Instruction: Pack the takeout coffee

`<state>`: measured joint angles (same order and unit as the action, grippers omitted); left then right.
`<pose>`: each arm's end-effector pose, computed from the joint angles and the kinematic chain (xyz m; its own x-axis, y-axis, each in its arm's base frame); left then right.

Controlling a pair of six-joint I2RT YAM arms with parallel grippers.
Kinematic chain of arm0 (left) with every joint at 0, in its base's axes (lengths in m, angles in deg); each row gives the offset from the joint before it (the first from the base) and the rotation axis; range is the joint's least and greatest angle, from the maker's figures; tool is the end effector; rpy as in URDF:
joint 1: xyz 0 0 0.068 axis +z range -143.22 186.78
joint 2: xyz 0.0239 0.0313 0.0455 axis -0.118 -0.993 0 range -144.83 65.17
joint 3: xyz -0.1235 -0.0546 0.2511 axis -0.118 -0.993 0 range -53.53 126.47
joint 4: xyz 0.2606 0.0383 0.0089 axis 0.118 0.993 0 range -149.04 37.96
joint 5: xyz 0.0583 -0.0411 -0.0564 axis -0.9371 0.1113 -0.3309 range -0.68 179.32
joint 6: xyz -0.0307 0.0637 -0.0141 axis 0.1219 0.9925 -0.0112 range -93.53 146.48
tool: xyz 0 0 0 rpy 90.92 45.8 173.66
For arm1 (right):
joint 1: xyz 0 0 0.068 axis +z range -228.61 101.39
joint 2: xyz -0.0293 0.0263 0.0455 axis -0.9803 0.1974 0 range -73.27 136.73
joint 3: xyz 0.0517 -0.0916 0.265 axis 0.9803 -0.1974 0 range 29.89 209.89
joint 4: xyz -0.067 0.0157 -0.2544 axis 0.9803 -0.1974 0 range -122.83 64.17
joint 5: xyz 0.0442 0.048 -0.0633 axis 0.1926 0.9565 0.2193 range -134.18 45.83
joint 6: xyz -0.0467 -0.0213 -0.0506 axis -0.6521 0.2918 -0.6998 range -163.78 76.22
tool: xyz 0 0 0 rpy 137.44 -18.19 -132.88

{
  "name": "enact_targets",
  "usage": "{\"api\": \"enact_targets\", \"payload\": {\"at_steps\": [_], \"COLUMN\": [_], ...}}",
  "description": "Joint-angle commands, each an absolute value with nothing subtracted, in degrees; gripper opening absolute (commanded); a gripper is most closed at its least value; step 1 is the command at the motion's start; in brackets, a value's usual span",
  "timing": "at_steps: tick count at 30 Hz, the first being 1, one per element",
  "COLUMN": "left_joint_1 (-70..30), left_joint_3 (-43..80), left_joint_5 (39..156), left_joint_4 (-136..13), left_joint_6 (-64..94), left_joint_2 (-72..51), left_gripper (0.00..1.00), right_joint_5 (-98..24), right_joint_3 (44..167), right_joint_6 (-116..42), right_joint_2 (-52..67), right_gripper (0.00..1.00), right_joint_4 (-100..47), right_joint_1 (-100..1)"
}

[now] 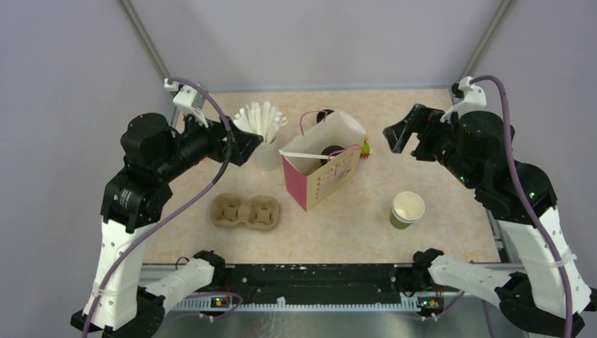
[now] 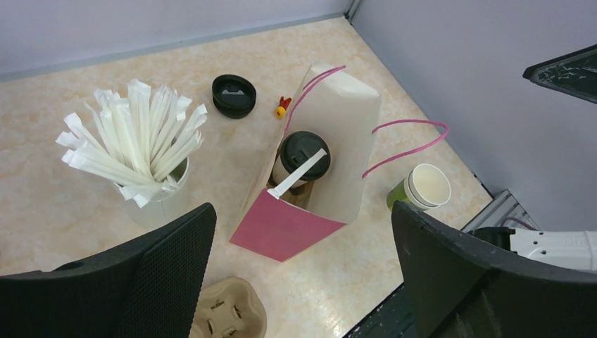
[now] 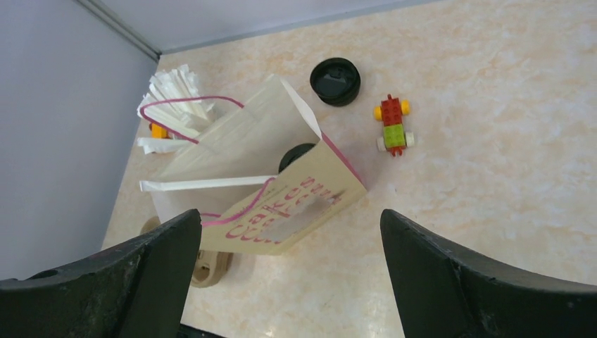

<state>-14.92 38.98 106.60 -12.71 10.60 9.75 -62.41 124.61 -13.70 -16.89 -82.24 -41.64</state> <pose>0.1358 -0.0732 0.5173 -0.3146 -0.1561 -0.9363 0.5607 0.7653 -0.3160 0.1292 0.0740 0.5039 -0.3817 0.3087 -0.8712 -0.1644 0.9049 0.3926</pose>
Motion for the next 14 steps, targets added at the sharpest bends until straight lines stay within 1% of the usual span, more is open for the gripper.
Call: {"api": "enact_targets", "payload": {"at_steps": [1, 5, 14], "left_joint_1": [-14.92, -14.87, -14.90], "left_joint_3": [36.91, 35.76, 34.67], "left_joint_5": [106.77, 106.67, 105.45], "left_joint_4": [-14.84, -15.01, -14.83], "left_joint_6": [8.48, 7.58, 7.32], "left_joint_2": [11.52, 13.11, 14.59], "left_gripper": [0.99, 0.99, 0.99], "right_joint_5": [-63.60, -62.89, -62.00], "right_joint_3": [122.31, 120.66, 122.00], "right_joint_6": [-12.15, -12.31, -14.44], "right_joint_2": [-19.63, -21.28, -21.14], "right_gripper": [0.95, 0.96, 0.96], "right_joint_4": [-83.95, -82.00, -79.91], "right_joint_1": [-41.61, -41.59, -41.61]}}
